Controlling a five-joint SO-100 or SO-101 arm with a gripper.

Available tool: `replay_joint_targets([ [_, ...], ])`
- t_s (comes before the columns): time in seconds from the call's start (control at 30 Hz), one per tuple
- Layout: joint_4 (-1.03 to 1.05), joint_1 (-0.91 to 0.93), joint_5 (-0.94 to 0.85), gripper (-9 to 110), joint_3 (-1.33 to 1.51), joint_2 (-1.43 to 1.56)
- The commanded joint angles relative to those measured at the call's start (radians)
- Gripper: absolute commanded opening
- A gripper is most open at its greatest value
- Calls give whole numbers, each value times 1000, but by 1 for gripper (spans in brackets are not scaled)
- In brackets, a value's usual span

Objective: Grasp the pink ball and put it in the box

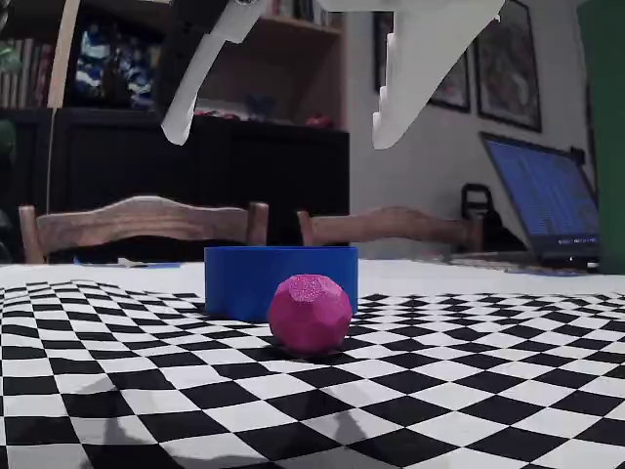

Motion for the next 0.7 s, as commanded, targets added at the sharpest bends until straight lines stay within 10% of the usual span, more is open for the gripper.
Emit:
replay_joint_targets([
  [0.0, -15, 5, 8, 32, -60, -17],
  [0.67, -15, 8, 8, 32, -204, -225],
])
